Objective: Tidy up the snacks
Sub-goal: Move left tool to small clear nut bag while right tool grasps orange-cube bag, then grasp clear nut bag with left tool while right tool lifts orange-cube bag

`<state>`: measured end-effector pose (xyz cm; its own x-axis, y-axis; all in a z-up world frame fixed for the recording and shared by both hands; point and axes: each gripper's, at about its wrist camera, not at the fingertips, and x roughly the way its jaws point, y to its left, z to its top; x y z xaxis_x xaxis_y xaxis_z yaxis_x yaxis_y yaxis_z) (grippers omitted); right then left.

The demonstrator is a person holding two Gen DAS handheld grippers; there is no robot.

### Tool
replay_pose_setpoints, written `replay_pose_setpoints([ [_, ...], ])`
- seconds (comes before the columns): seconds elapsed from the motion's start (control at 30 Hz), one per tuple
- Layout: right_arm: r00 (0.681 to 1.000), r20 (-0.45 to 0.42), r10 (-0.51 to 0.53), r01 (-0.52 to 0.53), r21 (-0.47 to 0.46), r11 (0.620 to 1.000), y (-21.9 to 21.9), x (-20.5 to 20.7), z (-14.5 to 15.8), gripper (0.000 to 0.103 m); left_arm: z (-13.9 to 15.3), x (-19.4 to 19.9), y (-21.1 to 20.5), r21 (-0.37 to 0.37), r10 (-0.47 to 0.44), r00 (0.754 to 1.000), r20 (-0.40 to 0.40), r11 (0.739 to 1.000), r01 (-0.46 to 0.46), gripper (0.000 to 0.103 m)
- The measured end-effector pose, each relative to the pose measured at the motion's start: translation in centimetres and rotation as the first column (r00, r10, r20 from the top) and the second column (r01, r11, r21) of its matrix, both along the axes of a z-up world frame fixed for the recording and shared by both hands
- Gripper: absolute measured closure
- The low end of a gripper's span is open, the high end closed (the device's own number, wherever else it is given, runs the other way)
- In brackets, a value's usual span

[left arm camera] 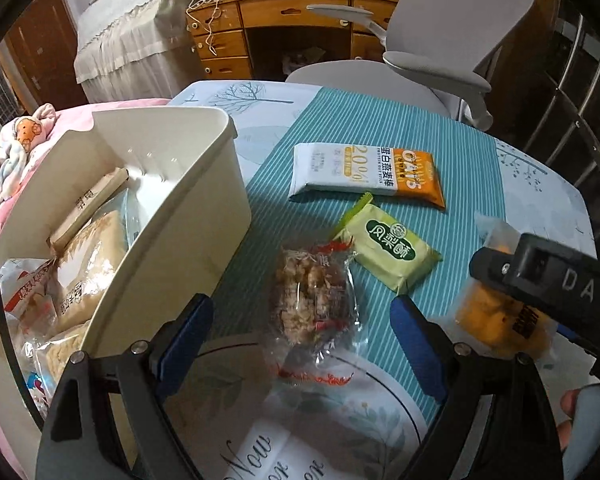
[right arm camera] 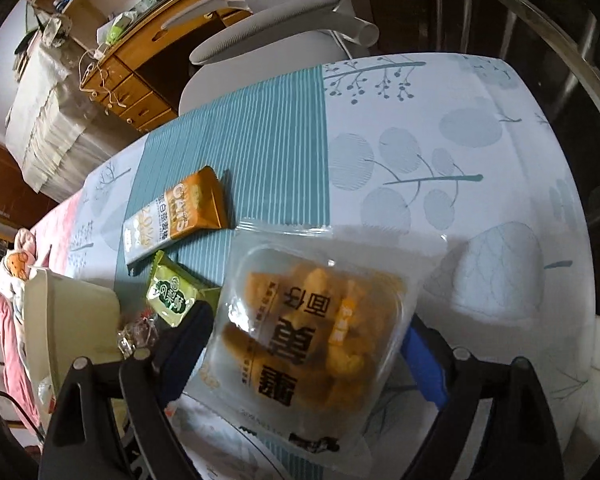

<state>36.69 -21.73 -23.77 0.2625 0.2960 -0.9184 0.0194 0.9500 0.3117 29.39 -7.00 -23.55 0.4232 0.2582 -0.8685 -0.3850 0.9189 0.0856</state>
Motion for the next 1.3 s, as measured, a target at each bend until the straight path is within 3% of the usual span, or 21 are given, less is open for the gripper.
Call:
replay_pose_setpoints([
  [0.2,0.999,0.012,0.032,-0.032,-0.018,0.999,0.2,0.2,-0.1,0.014,-0.7,0.7,-0.2,0.041,0.032,0.999,-0.008,0.999,-0.032,0.014],
  [0.37,0.999,0.003,0.049,-0.049,-0.002,0.999,-0.2,0.2,0.0,0.016,-1.5,1.4,0.1,0.047,0.054,0.998,-0.025,0.997,-0.053,0.021],
  [0.5,0.998,0.000,0.059,-0.059,-0.004,0.998,-0.6,0.1,0.0,0.018,-2.2,1.9,0.8,0.029,0.072,0.996,-0.047,0.997,-0.071,0.029],
  [0.57,0.998,-0.001,0.058,-0.058,-0.002,0.998,-0.7,-0.1,0.0,0.018,-2.5,2.2,1.0,0.011,0.067,0.996,-0.057,0.998,-0.066,0.040],
  [0.67,0.999,-0.008,0.053,-0.053,-0.007,0.999,-1.1,-0.4,0.1,0.019,-2.5,2.3,1.1,-0.001,0.058,0.997,-0.051,0.998,-0.058,0.049],
  [0.77,0.999,-0.021,0.042,-0.042,-0.007,0.999,-1.4,-0.9,0.2,0.026,-2.4,2.2,1.2,-0.007,0.053,0.997,-0.052,0.999,-0.053,0.054],
  [1.07,0.998,-0.051,0.023,-0.024,-0.014,1.000,-1.9,-2.5,0.4,0.030,-2.3,1.0,0.8,-0.064,0.006,0.993,-0.119,0.998,-0.014,0.055],
  [1.3,0.989,-0.147,-0.034,0.039,0.026,0.999,-3.3,-4.9,0.1,0.032,-1.8,-1.8,-0.7,-0.084,-0.073,0.980,-0.186,0.995,0.059,0.055],
])
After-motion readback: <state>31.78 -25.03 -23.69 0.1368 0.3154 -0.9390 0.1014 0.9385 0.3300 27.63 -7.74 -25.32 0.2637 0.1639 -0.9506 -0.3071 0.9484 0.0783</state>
